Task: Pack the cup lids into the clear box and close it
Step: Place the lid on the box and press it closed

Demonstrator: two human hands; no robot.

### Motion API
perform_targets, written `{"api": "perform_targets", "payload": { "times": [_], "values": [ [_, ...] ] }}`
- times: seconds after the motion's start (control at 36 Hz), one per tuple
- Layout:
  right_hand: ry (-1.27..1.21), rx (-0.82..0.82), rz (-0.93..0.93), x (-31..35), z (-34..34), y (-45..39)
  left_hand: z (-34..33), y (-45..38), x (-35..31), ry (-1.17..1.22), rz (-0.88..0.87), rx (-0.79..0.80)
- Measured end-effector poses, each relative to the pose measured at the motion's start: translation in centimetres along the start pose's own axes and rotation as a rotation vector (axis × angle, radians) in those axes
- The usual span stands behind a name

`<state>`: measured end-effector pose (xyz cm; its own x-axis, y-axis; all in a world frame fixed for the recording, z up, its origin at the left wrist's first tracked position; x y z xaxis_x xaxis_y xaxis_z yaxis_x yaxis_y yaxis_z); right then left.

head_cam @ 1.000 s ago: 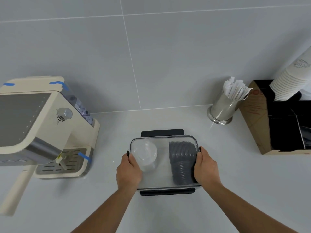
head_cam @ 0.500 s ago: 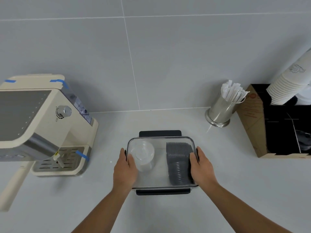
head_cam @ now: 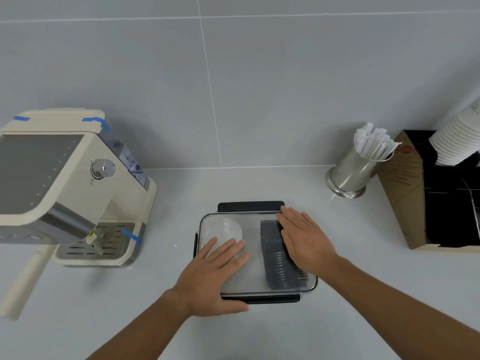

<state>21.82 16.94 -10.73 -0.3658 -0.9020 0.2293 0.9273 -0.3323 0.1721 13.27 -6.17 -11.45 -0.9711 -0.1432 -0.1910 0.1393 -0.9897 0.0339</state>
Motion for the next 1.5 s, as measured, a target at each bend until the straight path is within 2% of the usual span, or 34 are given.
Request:
{"api": "perform_targets", "payload": {
  "times": [0.25,0.56,0.89,1.14,1.31,1.39,1.5],
  "values": [
    [-0.156,0.012,0.01,-0.3,1.0,-3.5,-0.1,-0.1,0.1,0.027,0.006,0.002],
    [-0.373,0.057,-0.108,-0.2,1.9,-5.7,-0.6,-0.1,-0.3,0.001,-0.006,-0.046],
    [-0.385,0.098,-0.165,-0.3,2.2,-6.1,-0.4,-0.1,-0.3,-0.011,0.011,-0.02],
    [-0.228,0.108,-0.132,0.5,2.6,-5.2,-0.2,-0.2,-0.3,0.043,0.058,-0.009],
    [-0.205,0.142,-0.181,1.2,3.4,-4.0,0.4,-0.2,-0.5,0.072,0.083,0.018],
    [-0.233,0.17,-0.214,1.0,3.6,-3.0,0.2,-0.2,-0.5,0.08,0.093,0.038],
    [-0.363,0.124,-0.274,0.8,4.9,-1.5,0.7,-0.3,-1.0,0.117,0.131,0.073]
  ]
}}
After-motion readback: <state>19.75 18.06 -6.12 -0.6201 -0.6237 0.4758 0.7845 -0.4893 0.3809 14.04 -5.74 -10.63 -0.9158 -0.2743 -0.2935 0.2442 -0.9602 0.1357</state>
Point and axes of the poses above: each hand's wrist, its own y-axis away from the middle knuckle, its own z-axis out of the back of the hand, x = y × z, the point moved 3 cm from there along -y, towards the middle knuckle, and after that the axes turned 6 degrees about -z, right-handed, at the moved point
